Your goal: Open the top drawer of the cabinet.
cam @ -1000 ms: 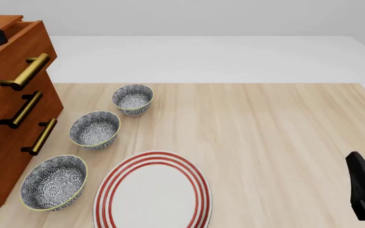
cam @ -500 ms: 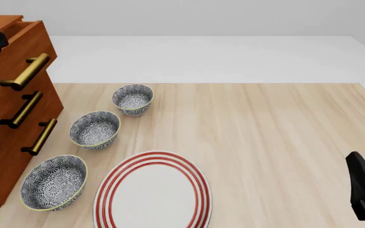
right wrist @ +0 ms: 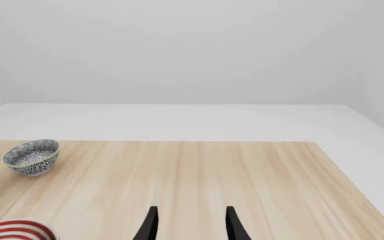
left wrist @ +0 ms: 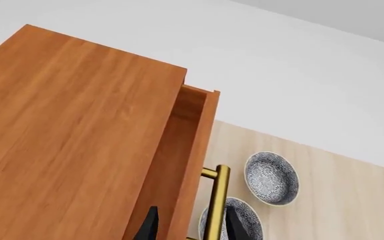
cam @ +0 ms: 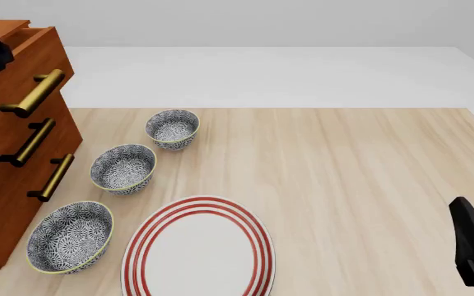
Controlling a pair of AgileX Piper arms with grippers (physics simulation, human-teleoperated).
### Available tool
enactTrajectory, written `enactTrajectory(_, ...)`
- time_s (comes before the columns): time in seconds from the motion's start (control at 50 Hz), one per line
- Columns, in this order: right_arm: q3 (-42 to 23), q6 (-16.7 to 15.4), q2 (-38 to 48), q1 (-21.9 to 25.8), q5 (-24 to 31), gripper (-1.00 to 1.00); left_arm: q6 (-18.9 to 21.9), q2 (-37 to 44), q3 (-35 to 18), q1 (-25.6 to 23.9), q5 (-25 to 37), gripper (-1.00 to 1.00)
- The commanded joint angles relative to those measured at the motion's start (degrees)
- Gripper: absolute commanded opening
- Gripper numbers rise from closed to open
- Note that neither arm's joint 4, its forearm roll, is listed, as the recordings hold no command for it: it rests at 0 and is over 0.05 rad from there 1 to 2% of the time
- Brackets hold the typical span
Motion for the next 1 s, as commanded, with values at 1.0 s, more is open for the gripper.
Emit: enactTrajectory(1.0, 0.0, 0.0, 0.0, 0.0, 0.0, 1.0, 1.0, 3.2, -0.1, 0.4, -1.6, 1.0)
